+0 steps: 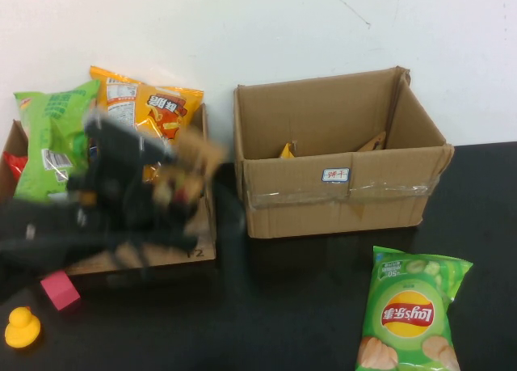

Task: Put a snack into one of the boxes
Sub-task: Place the biscuit in the biscuit box

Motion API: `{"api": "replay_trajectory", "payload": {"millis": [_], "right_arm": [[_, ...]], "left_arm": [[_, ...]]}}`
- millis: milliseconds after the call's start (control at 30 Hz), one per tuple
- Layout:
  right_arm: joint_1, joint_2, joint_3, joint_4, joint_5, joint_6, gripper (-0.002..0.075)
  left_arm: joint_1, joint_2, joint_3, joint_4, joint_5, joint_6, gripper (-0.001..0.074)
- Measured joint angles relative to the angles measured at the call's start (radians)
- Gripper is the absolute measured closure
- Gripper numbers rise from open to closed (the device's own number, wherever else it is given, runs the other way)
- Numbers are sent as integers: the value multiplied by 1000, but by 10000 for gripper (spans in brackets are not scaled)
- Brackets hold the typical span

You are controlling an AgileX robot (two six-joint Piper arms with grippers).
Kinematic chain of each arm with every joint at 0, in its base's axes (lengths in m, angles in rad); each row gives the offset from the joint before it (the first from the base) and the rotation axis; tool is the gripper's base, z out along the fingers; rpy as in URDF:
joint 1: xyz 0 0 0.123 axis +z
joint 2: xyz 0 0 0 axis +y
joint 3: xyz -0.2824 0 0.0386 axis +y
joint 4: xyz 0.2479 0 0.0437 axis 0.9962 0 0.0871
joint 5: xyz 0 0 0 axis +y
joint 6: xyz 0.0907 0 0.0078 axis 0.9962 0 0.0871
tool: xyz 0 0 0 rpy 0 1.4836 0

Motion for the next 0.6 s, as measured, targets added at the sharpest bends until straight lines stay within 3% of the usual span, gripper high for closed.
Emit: {"api": "replay_trajectory", "payload": {"millis": [233,600], "right_arm": [[0,0,0,0,0,0,727],[0,0,0,0,0,0,727]], "left_arm": [[-47,144,-271,-41,-55,0,296],[-50,619,-767,-57,-60,-42,296]]}}
